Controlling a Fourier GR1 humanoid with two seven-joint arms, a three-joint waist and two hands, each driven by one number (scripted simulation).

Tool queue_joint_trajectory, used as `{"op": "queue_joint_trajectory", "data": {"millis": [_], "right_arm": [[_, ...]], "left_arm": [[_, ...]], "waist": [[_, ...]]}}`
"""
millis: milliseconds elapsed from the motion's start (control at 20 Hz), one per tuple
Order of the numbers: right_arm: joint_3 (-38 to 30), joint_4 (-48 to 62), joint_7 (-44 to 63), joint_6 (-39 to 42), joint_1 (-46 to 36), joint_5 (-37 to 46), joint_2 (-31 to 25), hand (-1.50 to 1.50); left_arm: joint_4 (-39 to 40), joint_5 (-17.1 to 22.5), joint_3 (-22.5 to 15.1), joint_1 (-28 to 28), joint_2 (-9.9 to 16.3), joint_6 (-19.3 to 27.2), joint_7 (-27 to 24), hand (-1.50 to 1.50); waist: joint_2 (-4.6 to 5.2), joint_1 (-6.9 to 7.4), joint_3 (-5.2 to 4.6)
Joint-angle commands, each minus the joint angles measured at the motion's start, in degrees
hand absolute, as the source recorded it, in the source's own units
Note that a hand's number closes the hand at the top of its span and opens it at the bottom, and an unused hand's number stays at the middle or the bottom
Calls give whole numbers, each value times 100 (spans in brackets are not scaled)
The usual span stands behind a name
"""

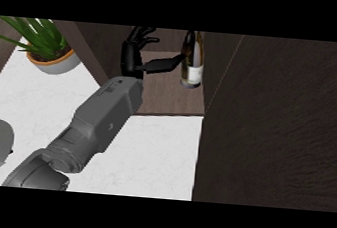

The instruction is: Pick up the wine, place it into the cabinet and close the cabinet

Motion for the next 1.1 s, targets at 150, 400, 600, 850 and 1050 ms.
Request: {"op": "queue_joint_trajectory", "data": {"millis": [150,400,600,850,1050], "right_arm": [[-45,-346,264,-169,-244,-183,-37,-150],[-214,-392,104,-9,30,-339,-130,-150],[-121,-152,-48,109,-100,-329,-113,-150],[82,-219,-15,33,19,-161,4,-150],[-79,-417,203,-10,-19,-394,-112,-150]], "left_arm": [[311,-204,-71,43,106,110,115,-150],[391,-337,-124,73,257,205,67,-150],[319,-238,27,239,102,333,-308,-150],[235,-224,116,263,158,179,-440,-150],[245,-218,166,164,99,147,-400,-150]], "waist": [[27,57,-24],[41,-9,-20],[107,-101,-24],[70,-32,-26],[68,-74,-27]]}}
